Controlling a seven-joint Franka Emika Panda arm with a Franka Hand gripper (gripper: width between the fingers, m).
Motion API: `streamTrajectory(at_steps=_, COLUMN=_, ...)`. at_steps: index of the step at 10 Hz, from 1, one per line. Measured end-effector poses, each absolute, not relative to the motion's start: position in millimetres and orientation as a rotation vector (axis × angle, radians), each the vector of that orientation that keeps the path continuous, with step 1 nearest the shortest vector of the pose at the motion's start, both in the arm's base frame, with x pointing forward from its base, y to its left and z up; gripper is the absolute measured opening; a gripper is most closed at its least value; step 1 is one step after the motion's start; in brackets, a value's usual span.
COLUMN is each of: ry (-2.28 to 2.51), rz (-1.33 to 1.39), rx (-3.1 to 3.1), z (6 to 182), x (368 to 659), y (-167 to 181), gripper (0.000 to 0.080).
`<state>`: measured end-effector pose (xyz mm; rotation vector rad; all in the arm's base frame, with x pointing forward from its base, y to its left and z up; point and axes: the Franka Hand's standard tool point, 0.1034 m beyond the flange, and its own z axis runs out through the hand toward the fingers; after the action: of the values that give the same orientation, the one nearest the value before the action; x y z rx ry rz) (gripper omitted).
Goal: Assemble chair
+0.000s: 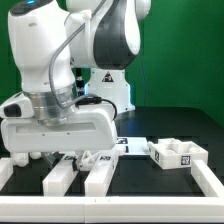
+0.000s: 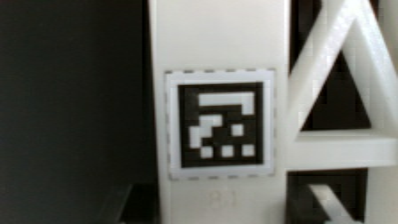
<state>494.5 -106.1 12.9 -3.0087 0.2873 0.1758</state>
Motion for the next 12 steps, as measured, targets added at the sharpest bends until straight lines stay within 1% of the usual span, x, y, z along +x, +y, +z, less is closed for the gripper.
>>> streamTrajectory(at_steps=2, ry=0.192, rz=0.122, rx=-3.032, z=13.0, x=497, y=-119, gripper=0.0284)
streamTrajectory(at_steps=4, ry=0.174, rz=0.119, rx=-3.034, z=13.1, x=497, y=-120, gripper=0.0284)
streamTrajectory(at_steps=5, ry=0.174, rz=0.119, rx=-3.034, z=13.0, x=497, y=-120, gripper=0.0355)
streamTrajectory(at_steps=6, ry=0.174, rz=0.121, rx=-3.033, z=13.3, x=497, y=-119, gripper=0.0355)
streamTrajectory(at_steps=7, ry=0.191, rz=0.142, rx=-3.017, z=20.3, x=498, y=-113, gripper=0.0576)
streamTrajectory(at_steps=8, ry=0.188, rz=0.144, rx=-3.005, z=33.9, x=502, y=-104, gripper=0.0576)
streamTrajectory(at_steps=9, ry=0.184, rz=0.133, rx=-3.000, z=44.9, x=504, y=-94, gripper=0.0628)
streamTrajectory(at_steps=10, ry=0.185, rz=0.128, rx=-3.000, z=51.2, x=503, y=-82, gripper=0.0644)
streamTrajectory(at_steps=11, ry=0.178, rz=0.126, rx=-3.000, z=58.0, x=498, y=-64, gripper=0.0644)
streamTrajectory(at_steps=12, ry=0.164, rz=0.133, rx=-2.997, z=62.8, x=486, y=-42, gripper=0.0649)
